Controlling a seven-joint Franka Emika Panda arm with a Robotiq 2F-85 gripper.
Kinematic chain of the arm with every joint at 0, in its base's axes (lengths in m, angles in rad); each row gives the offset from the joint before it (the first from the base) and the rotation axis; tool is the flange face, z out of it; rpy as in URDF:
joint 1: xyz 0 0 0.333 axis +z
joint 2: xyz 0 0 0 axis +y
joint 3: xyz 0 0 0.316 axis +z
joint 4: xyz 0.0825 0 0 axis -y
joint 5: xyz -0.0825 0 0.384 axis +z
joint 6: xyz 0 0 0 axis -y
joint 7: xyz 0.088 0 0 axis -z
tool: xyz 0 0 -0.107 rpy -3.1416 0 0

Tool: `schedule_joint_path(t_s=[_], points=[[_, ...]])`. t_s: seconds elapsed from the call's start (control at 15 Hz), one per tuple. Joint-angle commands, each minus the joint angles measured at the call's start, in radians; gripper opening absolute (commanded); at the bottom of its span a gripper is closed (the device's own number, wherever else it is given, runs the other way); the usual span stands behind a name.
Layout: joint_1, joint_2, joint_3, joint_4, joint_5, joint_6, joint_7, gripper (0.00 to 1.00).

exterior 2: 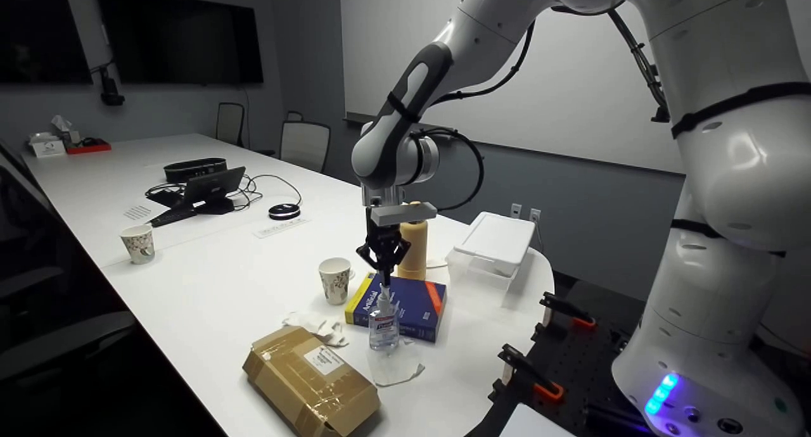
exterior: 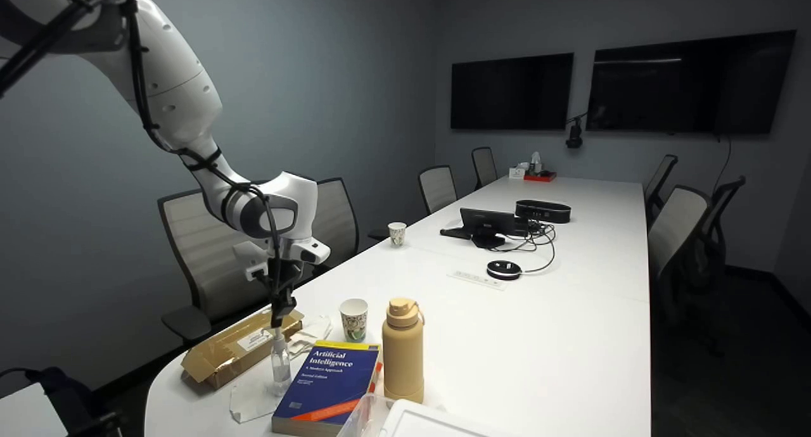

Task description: Push the top of the transparent bottle

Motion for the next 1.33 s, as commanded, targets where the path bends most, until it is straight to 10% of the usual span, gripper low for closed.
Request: schedule_joint_path(t_s=[0.0, 0.53, 0.6, 1.27], points=[[0.003, -0.046, -0.002, -0.012, 0.013, -0.034, -0.01, 0.0], [0.03, -0.194, -0.002, -0.008, -0.008, -0.151, 0.033, 0.0], [0.037, -0.227, -0.004, -0.006, -0.018, -0.186, 0.048, 0.26], [0.052, -0.408, 0.013, 0.071, -0.1, -0.527, 0.191, 0.93]])
